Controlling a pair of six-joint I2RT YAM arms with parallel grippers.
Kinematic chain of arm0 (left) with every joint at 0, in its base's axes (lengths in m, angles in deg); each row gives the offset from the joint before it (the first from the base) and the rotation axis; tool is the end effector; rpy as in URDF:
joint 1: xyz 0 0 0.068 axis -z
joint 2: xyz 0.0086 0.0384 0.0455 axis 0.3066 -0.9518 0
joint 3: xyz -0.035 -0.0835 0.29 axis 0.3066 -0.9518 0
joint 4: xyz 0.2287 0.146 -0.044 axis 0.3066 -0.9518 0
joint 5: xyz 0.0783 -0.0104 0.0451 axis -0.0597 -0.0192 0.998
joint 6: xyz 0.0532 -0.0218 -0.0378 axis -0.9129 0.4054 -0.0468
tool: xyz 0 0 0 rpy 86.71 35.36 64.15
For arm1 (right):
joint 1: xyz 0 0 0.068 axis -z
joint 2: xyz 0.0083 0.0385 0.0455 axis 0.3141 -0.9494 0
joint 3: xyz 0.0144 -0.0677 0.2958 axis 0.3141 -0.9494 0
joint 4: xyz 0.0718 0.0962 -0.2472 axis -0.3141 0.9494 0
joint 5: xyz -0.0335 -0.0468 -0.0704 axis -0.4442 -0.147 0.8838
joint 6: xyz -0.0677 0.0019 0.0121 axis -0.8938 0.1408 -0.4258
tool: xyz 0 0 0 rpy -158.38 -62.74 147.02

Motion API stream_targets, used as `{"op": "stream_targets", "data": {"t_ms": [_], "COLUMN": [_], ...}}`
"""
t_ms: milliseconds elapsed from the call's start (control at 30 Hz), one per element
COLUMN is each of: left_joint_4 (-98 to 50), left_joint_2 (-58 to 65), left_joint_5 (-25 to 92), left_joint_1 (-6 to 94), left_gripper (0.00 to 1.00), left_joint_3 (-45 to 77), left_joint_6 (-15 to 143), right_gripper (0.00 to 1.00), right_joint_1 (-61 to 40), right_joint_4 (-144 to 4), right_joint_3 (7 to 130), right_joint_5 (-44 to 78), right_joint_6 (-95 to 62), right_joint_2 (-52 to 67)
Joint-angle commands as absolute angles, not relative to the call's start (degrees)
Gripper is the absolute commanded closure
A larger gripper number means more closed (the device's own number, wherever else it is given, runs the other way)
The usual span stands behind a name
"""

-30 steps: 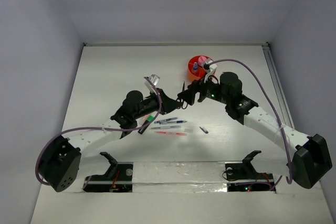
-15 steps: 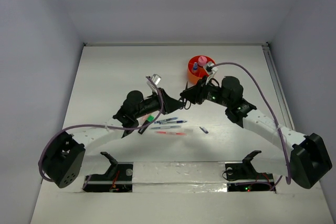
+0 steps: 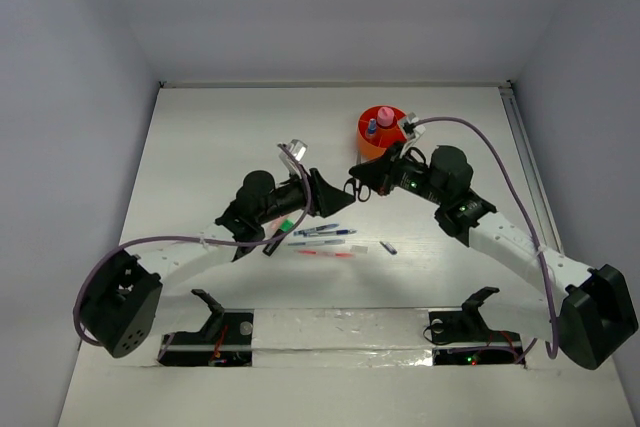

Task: Sort the stationery into containers
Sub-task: Place the scissors in the storage box.

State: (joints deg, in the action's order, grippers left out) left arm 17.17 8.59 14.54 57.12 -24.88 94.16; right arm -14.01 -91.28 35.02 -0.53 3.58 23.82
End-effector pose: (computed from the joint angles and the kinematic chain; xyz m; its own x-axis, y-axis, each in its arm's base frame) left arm 0.2016 -0.1975 0.2853 -0.5674 -0.3043 -0.7652 0.7214 0.2645 -0.6401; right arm 0.2244 0.1698 0.3330 -0.4043 0.2261 -0.8862 -0.7387 0.4907 0.4622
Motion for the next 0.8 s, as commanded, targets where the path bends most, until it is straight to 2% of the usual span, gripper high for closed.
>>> {"op": "stream_targets", "data": {"t_ms": [0, 67, 267, 567, 767], "left_joint_4": [15.0, 12.8, 6.7, -6.5, -12.4], "left_joint_2": [12.7, 15.0, 20.1, 29.9, 36.5], "left_joint_5": [17.5, 20.5, 26.3, 38.8, 40.3], "left_joint_1": [57.1, 57.1, 57.1, 57.1, 57.1], "left_gripper": [0.37, 0.31, 0.22, 0.22, 0.23], "left_joint_3": [-21.6, -22.2, -21.5, -20.4, -18.4], "left_joint_6": [91.2, 90.3, 88.3, 86.5, 84.8], "right_gripper": [1.0, 1.0, 1.0, 1.0, 1.0], "right_joint_1": [-14.1, -14.1, -13.6, -10.8, -9.0], "right_joint_4": [-92.0, -92.0, -90.7, -82.0, -74.7], "right_joint_3": [36.8, 36.8, 37.5, 38.6, 39.7], "right_joint_5": [3.2, 4.7, 9.9, 24.0, 42.6], "right_joint_6": [1.8, 1.8, 2.0, 0.3, -1.1], "right_joint_2": [25.2, 25.2, 24.9, 28.6, 29.6]}}
